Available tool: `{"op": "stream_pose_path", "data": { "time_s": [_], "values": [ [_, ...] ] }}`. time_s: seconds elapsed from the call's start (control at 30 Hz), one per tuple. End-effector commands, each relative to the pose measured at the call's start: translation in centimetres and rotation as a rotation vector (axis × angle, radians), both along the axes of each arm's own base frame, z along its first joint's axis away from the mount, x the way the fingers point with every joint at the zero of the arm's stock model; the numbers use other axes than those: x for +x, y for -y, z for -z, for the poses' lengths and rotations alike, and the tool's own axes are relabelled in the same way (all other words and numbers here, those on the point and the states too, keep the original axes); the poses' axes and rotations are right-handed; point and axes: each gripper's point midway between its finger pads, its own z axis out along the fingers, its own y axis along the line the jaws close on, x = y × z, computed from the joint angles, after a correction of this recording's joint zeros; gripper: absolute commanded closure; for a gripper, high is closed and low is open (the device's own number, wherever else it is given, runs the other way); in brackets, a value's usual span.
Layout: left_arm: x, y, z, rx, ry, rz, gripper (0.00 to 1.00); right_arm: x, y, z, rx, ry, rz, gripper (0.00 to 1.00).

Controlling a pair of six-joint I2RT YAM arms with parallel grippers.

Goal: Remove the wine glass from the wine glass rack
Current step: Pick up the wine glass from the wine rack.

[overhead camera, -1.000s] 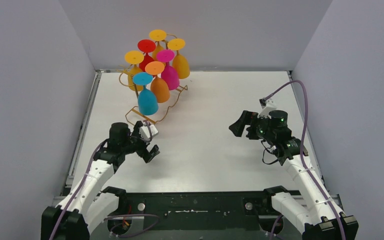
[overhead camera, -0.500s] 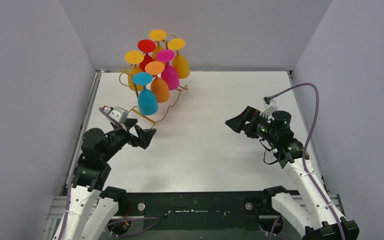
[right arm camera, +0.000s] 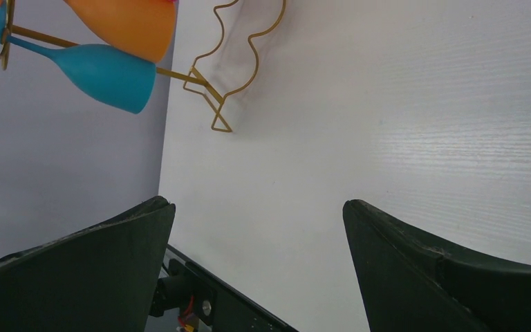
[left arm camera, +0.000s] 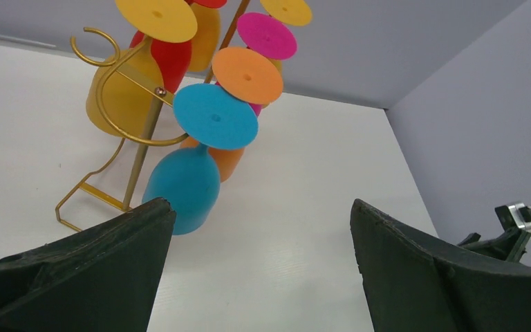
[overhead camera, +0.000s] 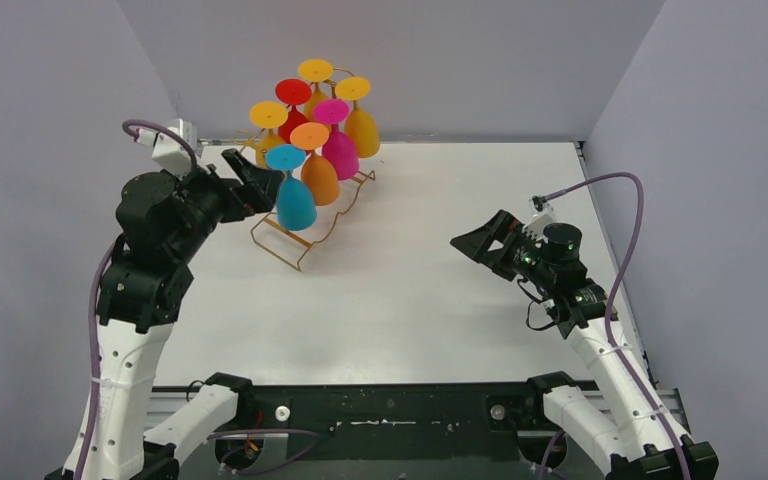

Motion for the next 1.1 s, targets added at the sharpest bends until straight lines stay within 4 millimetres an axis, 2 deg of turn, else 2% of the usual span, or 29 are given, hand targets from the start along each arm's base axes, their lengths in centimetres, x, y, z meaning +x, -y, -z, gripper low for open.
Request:
{"op": "stream_pose_path", "data": {
  "time_s": [0.0, 0.1, 0.23, 0.4, 0.5, 0.53, 0.63, 0.67, 0.73, 1.07],
  "values": [
    [1.1, -0.7, -1.2, -0.044, -0.055, -0.076, 0.03, 0.6, -0.4, -2.2, 0.042, 0.048, 0.016, 0.02],
    [2.2, -1.2, -1.6, -0.03, -0.062, -0.112, 0.03, 1.1, -0.5, -3.0, 0.059, 0.062, 0.037, 0.02],
    [3.8, -1.0, -1.0, -0.011, -0.103, -0.111, 0.06, 2.3, -0.8, -4.6, 0.08, 0.091, 0.065, 0.04],
    [5.7, -1.2, -0.3, -0.024, -0.139, -0.107, 0.16, 4.4, -1.8, -7.4, 0.092, 0.145, 0.085, 0.05],
    [6.6, -2.0, 0.0, -0.041, -0.14, -0.117, 0.26, 5.6, -2.6, -8.8, 0.107, 0.159, 0.088, 0.06],
    [6.7, -2.3, 0.1, -0.05, -0.144, -0.118, 0.26, 5.9, -2.9, -9.0, 0.115, 0.159, 0.084, 0.06],
    [7.3, -2.6, 0.6, -0.07, -0.146, -0.105, 0.51, 5.8, -4.4, -9.3, 0.136, 0.163, 0.058, 0.06],
    [7.4, -2.6, 0.8, -0.077, -0.148, -0.099, 0.51, 5.6, -5.0, -9.1, 0.141, 0.166, 0.048, 0.06],
    [7.6, -2.1, 1.0, -0.089, -0.149, -0.058, 0.4, 5.3, -5.7, -8.7, 0.151, 0.168, 0.038, 0.06],
    [9.2, -0.9, 1.9, -0.122, -0.147, 0.026, 0.44, 5.3, -5.9, -8.1, 0.137, 0.161, 0.043, 0.06]
  ]
}}
